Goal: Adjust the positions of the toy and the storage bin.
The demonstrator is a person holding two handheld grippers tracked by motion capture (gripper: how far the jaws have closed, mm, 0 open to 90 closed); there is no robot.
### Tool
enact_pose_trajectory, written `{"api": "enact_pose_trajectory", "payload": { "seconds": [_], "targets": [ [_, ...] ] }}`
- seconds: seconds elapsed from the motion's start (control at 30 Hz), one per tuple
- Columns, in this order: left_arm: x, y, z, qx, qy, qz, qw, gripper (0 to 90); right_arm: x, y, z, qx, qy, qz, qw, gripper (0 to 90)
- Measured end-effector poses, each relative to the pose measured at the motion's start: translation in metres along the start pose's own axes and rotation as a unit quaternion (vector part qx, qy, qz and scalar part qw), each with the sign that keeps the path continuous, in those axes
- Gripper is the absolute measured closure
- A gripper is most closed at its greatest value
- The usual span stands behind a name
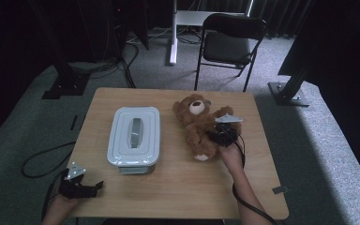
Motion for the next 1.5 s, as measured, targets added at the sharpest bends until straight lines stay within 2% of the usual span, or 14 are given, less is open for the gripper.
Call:
{"api": "enact_pose_trajectory", "payload": {
  "seconds": [0.2, 0.4, 0.53, 0.63, 0.7, 0.77, 0.87, 0.97, 1.1, 1.17, 1.27, 1.37, 1.43, 1.5],
  "targets": [
    [0.0, 0.0, 0.0, 0.0, 0.0, 0.0, 1.0, 1.3, 0.01, 0.003, 0.037, -0.085, -0.049, 0.016, 0.9951, 62.9],
    [0.0, 0.0, 0.0, 0.0, 0.0, 0.0, 1.0, 1.3, 0.017, 0.003, 0.068, -0.163, -0.07, 0.016, 0.9841, 62.9],
    [0.0, 0.0, 0.0, 0.0, 0.0, 0.0, 1.0, 1.3, 0.018, 0.001, 0.083, -0.185, -0.1, 0.023, 0.9773, 62.9],
    [0.0, 0.0, 0.0, 0.0, 0.0, 0.0, 1.0, 1.3, 0.016, -0.004, 0.094, -0.211, -0.109, 0.017, 0.9712, 62.8],
    [0.0, 0.0, 0.0, 0.0, 0.0, 0.0, 1.0, 1.3, 0.012, -0.008, 0.099, -0.22, -0.106, 0.011, 0.9696, 62.8],
    [0.0, 0.0, 0.0, 0.0, 0.0, 0.0, 1.0, 1.3, 0.004, -0.014, 0.105, -0.22, -0.119, -0.001, 0.9682, 62.6],
    [0.0, 0.0, 0.0, 0.0, 0.0, 0.0, 1.0, 1.3, -0.017, -0.024, 0.112, -0.227, -0.14, -0.032, 0.9633, 60.9],
    [0.0, 0.0, 0.0, 0.0, 0.0, 0.0, 1.0, 1.3, -0.023, -0.024, 0.112, -0.23, -0.145, -0.019, 0.9622, 58.2],
    [0.0, 0.0, 0.0, -0.001, 0.0, 0.0, 1.0, 1.2, -0.02, -0.024, 0.113, -0.212, -0.14, -0.029, 0.9668, 42.3],
    [0.0, 0.0, 0.0, 0.0, 0.0, 0.0, 1.0, 1.2, -0.02, -0.023, 0.114, -0.211, -0.137, -0.032, 0.9673, 35.4],
    [0.0, 0.0, 0.0, 0.003, 0.002, 0.0, 1.0, 1.2, -0.02, -0.022, 0.116, -0.208, -0.152, -0.033, 0.9658, 23.0],
    [0.0, 0.0, -0.001, -0.002, 0.004, 0.001, 1.0, 1.2, -0.019, -0.021, 0.116, -0.193, -0.152, -0.045, 0.9683, 13.2],
    [0.001, 0.0, -0.004, -0.002, 0.019, 0.007, 0.9998, 1.2, -0.018, -0.018, 0.115, -0.195, -0.136, -0.049, 0.97, 12.3],
    [0.002, -0.001, -0.006, 0.003, 0.022, 0.006, 0.9997, 1.2, -0.014, -0.014, 0.114, -0.189, -0.14, -0.034, 0.9714, 12.3]
  ]
}}
Point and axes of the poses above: each handheld gripper's, and its own axes: y roughly backward along the jaws, x roughly out of its top, z roughly to its right, the point moved 6 cm from there along -y, roughly forward along the jaws, and after that the axes turned 15 degrees about z, right-handed, at the moved point
